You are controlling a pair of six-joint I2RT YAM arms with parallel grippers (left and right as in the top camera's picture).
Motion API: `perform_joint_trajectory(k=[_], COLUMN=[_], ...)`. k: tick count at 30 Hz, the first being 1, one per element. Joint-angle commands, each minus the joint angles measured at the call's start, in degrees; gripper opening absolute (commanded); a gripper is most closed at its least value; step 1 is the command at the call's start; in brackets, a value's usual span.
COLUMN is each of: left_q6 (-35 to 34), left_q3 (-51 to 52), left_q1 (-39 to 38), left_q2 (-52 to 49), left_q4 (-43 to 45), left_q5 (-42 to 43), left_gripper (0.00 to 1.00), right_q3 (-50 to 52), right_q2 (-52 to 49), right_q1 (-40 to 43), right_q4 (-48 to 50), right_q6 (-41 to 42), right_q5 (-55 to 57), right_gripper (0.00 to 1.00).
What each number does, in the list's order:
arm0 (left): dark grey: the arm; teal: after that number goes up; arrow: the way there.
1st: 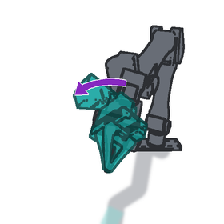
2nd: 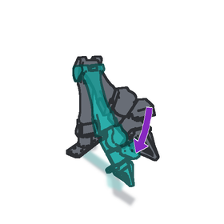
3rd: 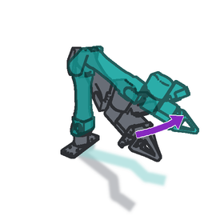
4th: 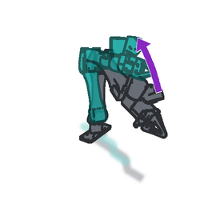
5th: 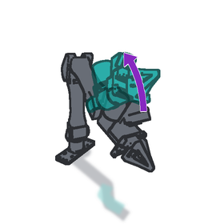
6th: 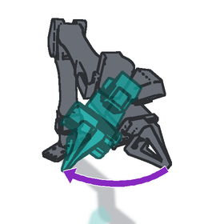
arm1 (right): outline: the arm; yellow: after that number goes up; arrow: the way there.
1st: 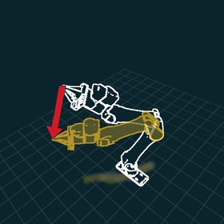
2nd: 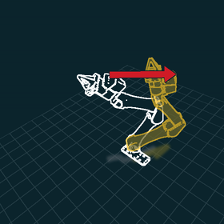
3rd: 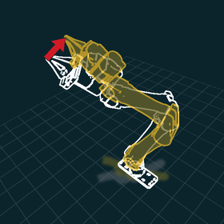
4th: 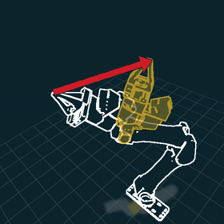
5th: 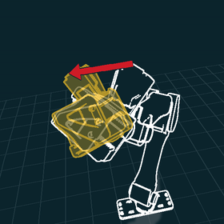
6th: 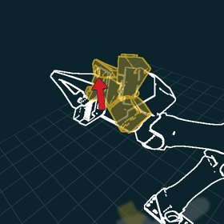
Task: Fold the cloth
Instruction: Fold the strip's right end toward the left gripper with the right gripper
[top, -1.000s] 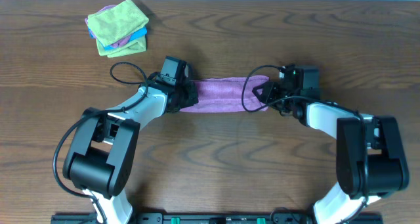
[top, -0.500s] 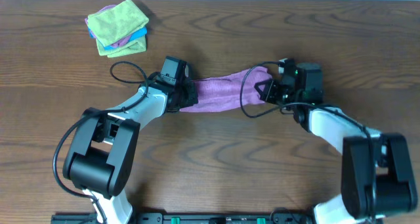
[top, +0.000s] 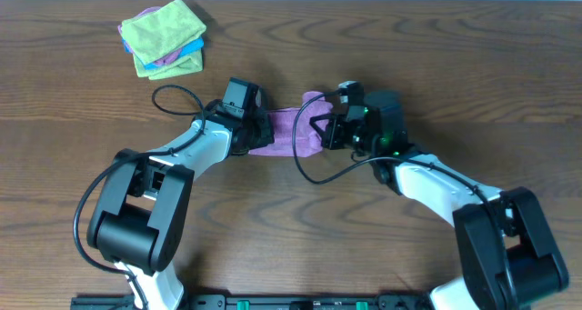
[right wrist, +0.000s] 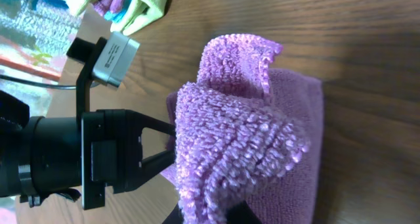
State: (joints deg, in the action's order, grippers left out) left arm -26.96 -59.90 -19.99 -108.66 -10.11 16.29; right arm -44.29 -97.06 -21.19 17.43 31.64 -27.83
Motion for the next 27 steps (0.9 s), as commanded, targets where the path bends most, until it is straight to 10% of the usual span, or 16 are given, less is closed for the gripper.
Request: perform_joint_trajectory(k=[1,27], left_q6=[0.85,4.33], left_q3=[-1.03,-8.52], left_q1=[0.2,5.81], left_q2=[-0.61,4.52], left_q4=[-0.39,-8.17], left_q5=[-1.42,-1.53], left_gripper=[0.06,0.06], right_q3=[-2.08,-11.85], right_q2=[0.37,-8.09], right_q1=[-2.43,-8.28], right_q4=[0.13,-4.92], right_q6=[1.42,0.44], right_q5=[3.21,6.08], right_gripper=[0.01,0.01])
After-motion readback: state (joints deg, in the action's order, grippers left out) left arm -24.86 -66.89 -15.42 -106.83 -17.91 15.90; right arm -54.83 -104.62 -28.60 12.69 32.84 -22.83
